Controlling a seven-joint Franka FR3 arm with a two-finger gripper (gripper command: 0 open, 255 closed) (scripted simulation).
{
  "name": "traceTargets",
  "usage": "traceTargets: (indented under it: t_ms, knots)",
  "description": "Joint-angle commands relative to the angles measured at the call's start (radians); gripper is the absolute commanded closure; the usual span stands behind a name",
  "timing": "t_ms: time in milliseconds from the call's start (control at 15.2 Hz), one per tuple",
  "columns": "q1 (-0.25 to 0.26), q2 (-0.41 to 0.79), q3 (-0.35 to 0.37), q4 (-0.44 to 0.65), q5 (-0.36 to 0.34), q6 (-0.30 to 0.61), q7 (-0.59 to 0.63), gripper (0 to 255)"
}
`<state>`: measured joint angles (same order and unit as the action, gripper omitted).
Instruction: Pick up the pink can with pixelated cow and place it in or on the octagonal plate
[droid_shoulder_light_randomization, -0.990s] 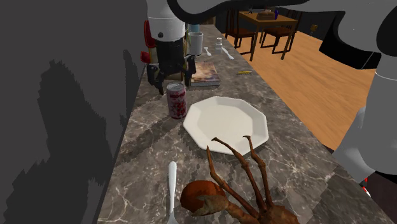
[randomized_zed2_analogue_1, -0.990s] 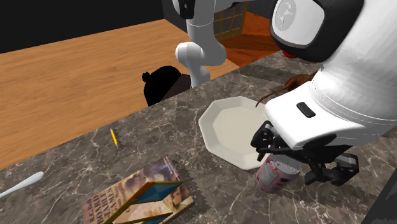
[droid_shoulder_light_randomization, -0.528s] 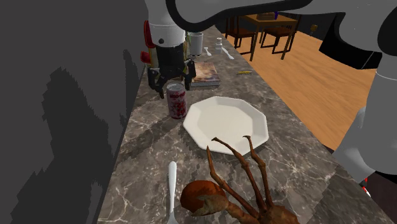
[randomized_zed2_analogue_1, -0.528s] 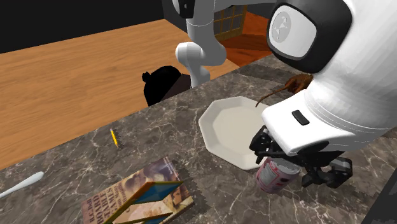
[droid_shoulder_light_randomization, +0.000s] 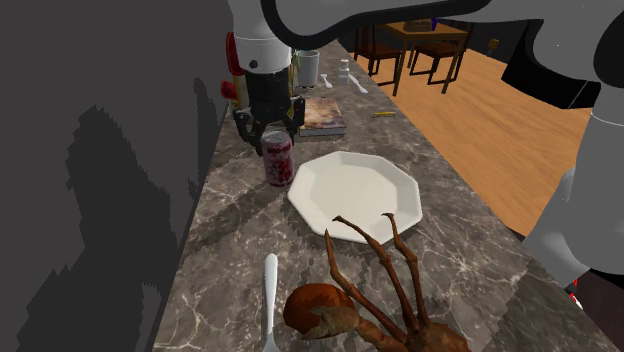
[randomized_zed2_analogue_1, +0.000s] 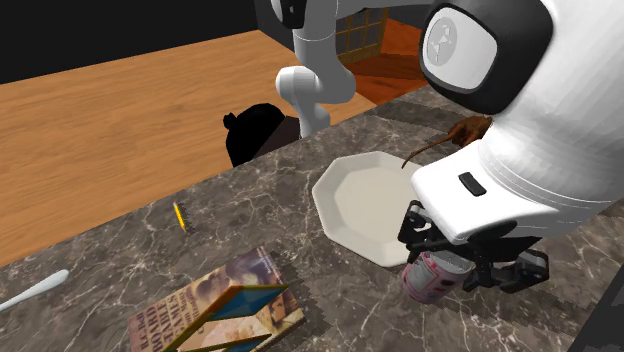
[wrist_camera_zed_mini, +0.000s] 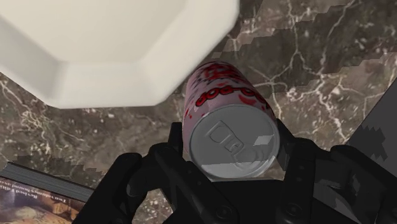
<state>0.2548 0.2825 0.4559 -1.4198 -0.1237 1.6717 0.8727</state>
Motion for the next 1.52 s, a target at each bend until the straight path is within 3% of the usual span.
traceTargets:
  t_ms: [0,330,1320,1386,1452]
  knots:
    - [0.000,0.001,0.000,-0.001,0.000,0.000,0.000,255]
    - [0.002,0.003,0.001,0.016,-0.001,-0.015,0.000,255]
    - [0.055,0.088,0.004,0.344,-0.039,-0.263,0.008,255]
    - [0.056,0.089,0.004,0.347,-0.040,-0.265,0.008,255]
    - [0.031,0.029,0.007,0.267,-0.014,-0.241,0.002,255]
